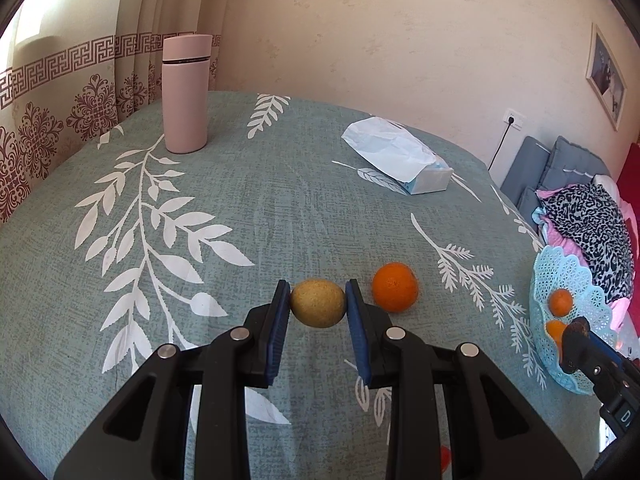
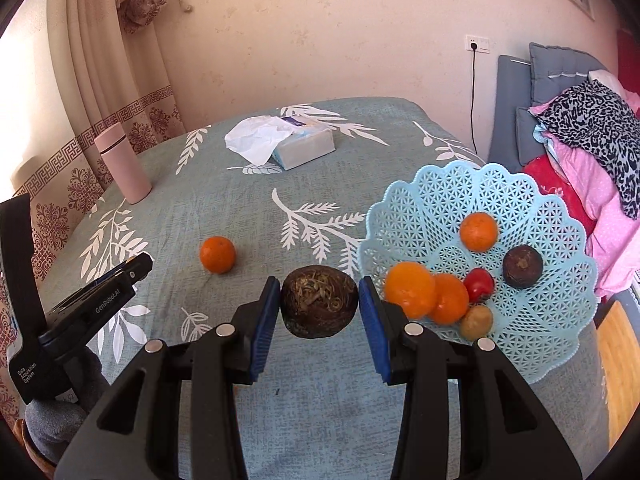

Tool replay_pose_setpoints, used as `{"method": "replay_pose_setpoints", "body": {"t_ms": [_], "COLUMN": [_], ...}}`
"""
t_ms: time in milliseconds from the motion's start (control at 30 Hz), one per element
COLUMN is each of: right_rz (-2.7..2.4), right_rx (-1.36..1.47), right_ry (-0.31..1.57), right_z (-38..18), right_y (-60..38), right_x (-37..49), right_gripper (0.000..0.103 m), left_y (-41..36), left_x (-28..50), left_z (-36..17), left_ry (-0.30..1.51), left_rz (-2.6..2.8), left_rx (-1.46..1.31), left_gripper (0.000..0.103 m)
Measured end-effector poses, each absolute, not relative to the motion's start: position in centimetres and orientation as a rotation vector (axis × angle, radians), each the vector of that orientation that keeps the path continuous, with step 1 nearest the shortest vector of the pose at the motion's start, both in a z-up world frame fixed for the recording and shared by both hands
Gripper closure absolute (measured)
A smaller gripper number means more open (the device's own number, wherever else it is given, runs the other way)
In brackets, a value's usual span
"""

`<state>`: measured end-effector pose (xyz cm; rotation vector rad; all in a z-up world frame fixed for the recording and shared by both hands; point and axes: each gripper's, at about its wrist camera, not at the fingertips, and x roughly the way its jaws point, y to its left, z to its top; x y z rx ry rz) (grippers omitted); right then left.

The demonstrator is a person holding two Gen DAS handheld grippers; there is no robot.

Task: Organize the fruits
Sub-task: 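Carry the beet over the basket and open the right tool, then carry the potato over the basket and open the left tool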

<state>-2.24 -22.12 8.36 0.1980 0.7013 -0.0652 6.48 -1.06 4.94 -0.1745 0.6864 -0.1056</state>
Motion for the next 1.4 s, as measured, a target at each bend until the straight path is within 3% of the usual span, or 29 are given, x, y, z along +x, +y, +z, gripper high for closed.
{"method": "replay_pose_setpoints", "body": {"t_ms": [1400], "right_rz": [-0.353], "right_rx": [0.332], "right_ry": [0.629], "right_z": [8.5], "right_y": [-31.7], "right_x": [-8.5], "right_gripper": [0.061], "left_y": [-3.5], "left_x": [5.0], "left_z": [5.2], "left_ry": [0.654], "left_rz": [-0.166], "left_rx": [-0.109], "left_gripper": [0.074]}}
